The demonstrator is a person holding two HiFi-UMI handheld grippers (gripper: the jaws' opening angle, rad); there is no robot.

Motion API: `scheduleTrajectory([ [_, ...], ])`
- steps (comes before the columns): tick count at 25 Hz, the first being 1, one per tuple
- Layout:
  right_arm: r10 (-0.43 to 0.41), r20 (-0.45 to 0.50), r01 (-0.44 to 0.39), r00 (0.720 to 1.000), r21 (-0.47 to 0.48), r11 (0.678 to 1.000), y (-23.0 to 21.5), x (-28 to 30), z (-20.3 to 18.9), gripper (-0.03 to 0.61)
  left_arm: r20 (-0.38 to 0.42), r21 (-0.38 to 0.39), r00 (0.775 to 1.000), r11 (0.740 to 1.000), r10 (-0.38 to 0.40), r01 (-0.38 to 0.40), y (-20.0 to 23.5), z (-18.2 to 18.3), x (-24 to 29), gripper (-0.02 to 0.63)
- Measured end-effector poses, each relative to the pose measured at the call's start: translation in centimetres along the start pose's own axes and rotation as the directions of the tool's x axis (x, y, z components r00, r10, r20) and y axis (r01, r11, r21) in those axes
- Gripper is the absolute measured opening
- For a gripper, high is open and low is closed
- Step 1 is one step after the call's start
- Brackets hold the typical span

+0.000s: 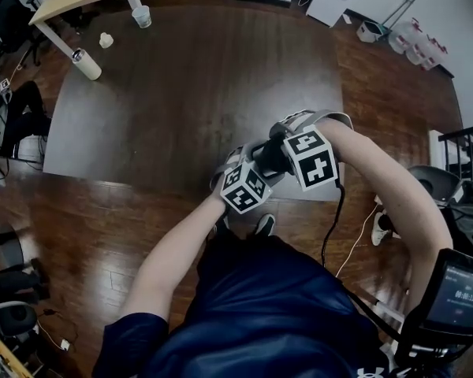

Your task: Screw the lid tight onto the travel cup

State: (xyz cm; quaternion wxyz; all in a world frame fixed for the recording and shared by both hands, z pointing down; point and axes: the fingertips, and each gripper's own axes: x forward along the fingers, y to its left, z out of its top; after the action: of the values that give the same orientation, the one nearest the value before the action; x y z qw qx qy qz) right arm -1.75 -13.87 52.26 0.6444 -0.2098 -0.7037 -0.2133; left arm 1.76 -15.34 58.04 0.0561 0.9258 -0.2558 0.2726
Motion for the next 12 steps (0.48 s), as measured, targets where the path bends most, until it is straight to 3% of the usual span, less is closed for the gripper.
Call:
scheduleTrajectory([
  [2,0.002,0.011,-0.004,1.000,0.165,0.986,-0.5,-0.1,-0.2,0.388,0.000,-0.004,1.000,1.000,0.000,0.000,0.1,0.0,0.0,0.388],
  [3,-0.003,0.017,-0.001,1.000,0.275,0.962,-0.8,-0.1,-0.2,0.388,-0.001,-0.007,1.000,1.000,0.000,0.000,0.2,0.0,0.0,0.388],
  [4,-0.015,0.020,0.006,1.000,0.392,0.920,-1.2,-0.1,-0.3,0.387,-0.002,-0.010,1.000,1.000,0.000,0.000,0.2,-0.1,-0.1,0.388],
  [6,-0.049,0.017,0.028,0.999,0.615,0.788,-1.7,0.0,-0.9,0.387,-0.004,-0.013,1.000,1.000,-0.001,0.001,0.4,-0.2,-0.2,0.388],
  [8,-0.078,0.016,0.039,0.997,0.755,0.655,-1.8,0.4,-1.7,0.382,-0.006,-0.011,1.000,1.000,0.002,-0.002,0.4,-0.2,-0.2,0.388],
  [9,-0.083,0.012,0.040,0.996,0.795,0.605,-1.8,0.5,-2.1,0.365,-0.007,-0.012,1.000,1.000,0.005,-0.005,0.4,-0.3,-0.2,0.388],
  [10,-0.081,0.006,0.041,0.997,0.822,0.568,-1.6,0.5,-2.5,0.365,-0.007,-0.015,1.000,1.000,0.008,-0.008,0.4,-0.3,-0.2,0.388],
  [12,-0.084,0.000,0.045,0.996,0.840,0.540,-1.3,0.6,-2.7,0.365,-0.011,-0.019,1.000,1.000,0.011,-0.012,0.3,-0.6,-0.2,0.388],
])
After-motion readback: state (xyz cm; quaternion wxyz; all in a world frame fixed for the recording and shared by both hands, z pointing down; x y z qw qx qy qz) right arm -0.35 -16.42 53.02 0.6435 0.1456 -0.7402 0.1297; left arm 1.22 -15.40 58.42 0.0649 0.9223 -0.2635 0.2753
